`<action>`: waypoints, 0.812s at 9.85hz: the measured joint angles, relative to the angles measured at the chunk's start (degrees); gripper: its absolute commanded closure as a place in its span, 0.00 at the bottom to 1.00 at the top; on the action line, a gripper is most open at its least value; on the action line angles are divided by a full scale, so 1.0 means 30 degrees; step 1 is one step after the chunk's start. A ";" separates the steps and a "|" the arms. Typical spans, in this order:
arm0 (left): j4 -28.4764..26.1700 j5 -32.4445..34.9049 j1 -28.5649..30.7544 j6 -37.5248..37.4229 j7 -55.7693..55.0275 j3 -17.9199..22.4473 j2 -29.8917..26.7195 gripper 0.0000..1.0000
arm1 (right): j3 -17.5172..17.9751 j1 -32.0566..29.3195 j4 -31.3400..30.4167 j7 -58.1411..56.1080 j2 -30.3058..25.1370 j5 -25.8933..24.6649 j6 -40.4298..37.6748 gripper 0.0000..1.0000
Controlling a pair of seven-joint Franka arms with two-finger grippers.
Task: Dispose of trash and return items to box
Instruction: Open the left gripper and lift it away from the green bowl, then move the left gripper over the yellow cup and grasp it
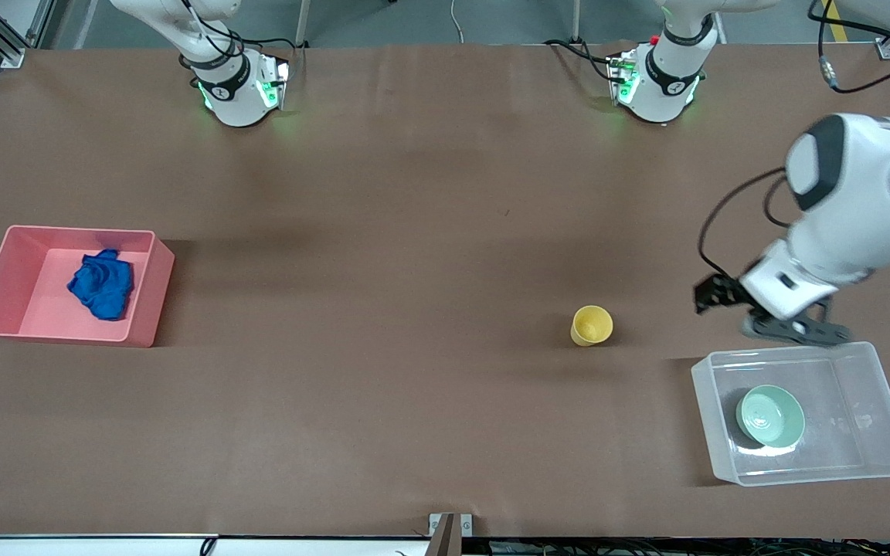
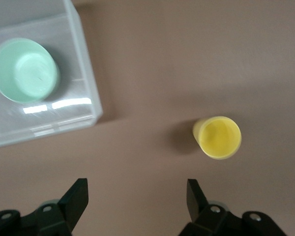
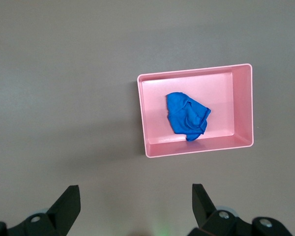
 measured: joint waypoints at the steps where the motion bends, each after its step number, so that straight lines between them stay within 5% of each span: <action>1: -0.1462 0.0000 -0.0017 0.0979 -0.0534 -0.0707 -0.0303 0.11 | 0.0019 0.0004 0.0008 0.0000 0.0000 0.0000 0.0000 0.00; 4: -0.4755 0.0000 -0.0157 0.4959 -0.1332 -0.1743 0.0366 0.11 | 0.0035 0.0004 0.0020 -0.0001 0.0000 0.0000 0.0000 0.00; 8: -0.3979 0.0000 -0.0626 0.6476 -0.1331 -0.1772 0.2879 0.15 | 0.0036 0.0001 0.0024 -0.0001 0.0000 0.0000 -0.0007 0.00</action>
